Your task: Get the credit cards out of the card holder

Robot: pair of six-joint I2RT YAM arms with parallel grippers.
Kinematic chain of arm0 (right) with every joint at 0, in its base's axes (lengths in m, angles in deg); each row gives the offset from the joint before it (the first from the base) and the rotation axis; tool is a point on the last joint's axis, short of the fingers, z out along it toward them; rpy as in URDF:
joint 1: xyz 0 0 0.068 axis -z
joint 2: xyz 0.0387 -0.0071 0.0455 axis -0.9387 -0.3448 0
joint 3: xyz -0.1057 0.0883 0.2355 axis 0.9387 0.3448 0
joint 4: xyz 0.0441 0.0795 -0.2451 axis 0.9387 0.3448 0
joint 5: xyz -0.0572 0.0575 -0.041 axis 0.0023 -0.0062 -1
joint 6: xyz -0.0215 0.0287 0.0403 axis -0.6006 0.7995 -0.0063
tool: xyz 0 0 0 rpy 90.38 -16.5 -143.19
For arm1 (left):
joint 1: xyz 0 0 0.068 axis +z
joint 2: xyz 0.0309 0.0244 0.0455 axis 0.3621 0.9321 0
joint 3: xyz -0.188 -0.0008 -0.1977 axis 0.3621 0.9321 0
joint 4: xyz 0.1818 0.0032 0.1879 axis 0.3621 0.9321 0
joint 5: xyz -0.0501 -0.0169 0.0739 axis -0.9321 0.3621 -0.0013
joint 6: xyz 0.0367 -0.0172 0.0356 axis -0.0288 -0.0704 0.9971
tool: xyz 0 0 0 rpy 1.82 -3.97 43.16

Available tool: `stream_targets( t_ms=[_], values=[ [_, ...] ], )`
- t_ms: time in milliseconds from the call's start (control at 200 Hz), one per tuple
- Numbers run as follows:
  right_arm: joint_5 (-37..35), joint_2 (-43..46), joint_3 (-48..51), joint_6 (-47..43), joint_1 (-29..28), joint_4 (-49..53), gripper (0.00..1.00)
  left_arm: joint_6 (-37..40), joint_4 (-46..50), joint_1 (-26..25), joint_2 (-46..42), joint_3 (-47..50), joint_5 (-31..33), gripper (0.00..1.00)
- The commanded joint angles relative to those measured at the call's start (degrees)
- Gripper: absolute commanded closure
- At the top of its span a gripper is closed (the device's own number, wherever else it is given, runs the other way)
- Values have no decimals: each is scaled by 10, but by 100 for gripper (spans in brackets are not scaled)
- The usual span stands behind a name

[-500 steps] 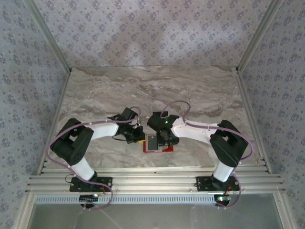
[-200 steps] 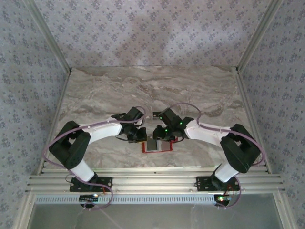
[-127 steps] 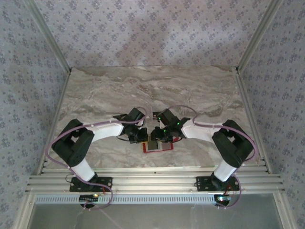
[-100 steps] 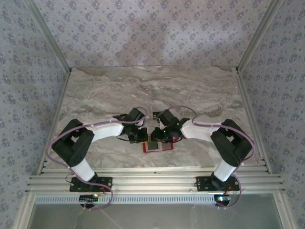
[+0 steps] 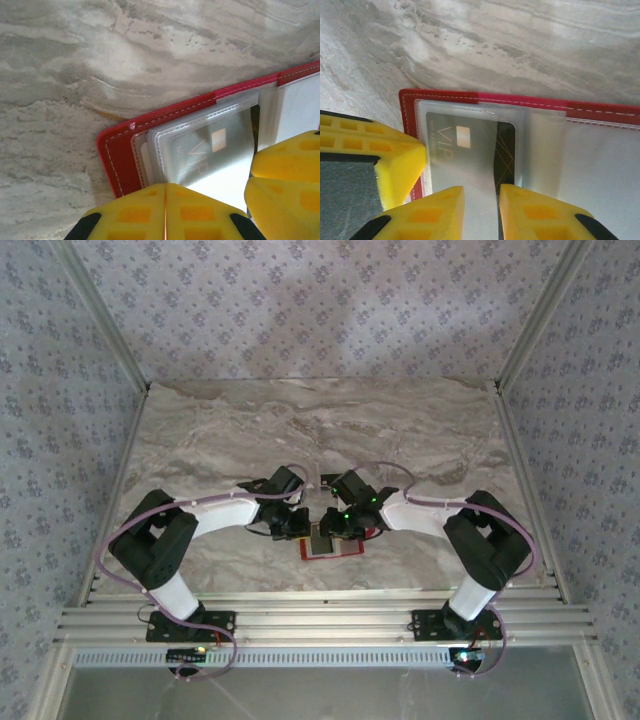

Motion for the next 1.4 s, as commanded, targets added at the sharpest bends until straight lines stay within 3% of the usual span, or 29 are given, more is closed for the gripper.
stream_targets(
  t_ms=[0,335,715,1009,1394],
  values=[
    [-31,9,6,-14,0,41,73,11,39,-2,22,-3,30,91],
    [-54,24,3,-17,-1,61,73,21,51,-2,25,-13,42,91],
    [-7,77,32,-6,25,36,71,53,82,0,25,-65,61,91],
    [71,59,77,-13,61,-40,72,40,88,-12,1,-70,30,90],
    [93,29,74,-26,67,-54,73,42,96,-28,28,-73,49,91]
  ],
)
